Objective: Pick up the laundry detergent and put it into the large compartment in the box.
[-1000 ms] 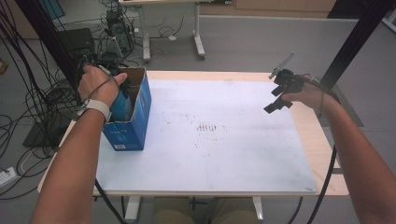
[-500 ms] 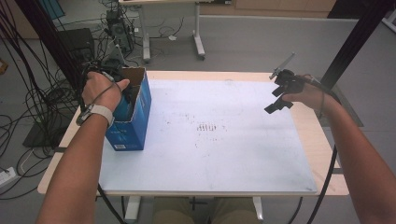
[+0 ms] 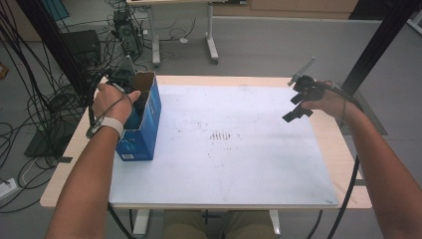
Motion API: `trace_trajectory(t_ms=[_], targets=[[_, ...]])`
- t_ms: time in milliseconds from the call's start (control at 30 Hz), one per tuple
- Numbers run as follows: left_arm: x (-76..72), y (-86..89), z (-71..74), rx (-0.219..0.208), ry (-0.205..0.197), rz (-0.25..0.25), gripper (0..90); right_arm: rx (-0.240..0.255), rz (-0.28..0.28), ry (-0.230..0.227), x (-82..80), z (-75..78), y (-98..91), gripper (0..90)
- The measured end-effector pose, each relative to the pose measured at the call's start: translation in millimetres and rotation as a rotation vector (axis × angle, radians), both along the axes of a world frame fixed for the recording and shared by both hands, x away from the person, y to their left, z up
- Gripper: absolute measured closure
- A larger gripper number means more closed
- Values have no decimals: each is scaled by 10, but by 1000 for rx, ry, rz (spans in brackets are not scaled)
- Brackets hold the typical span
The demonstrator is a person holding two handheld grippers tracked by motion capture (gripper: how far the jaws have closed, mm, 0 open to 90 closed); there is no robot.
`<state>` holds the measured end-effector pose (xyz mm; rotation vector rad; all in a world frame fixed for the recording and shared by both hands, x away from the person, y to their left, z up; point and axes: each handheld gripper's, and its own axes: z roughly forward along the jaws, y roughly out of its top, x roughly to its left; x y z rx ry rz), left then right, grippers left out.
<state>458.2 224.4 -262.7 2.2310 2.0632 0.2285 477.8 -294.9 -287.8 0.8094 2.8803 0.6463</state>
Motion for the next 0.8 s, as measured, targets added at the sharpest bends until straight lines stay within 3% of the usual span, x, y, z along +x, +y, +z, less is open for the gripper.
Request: trace_trajectory(t_ms=[500, 800], targets=[[8, 32, -176, -5, 26, 8, 391, -6, 0, 9, 13, -43, 2, 72], [9, 45, -185, -10, 20, 10, 391, -8, 0, 12, 14, -54, 22, 72]])
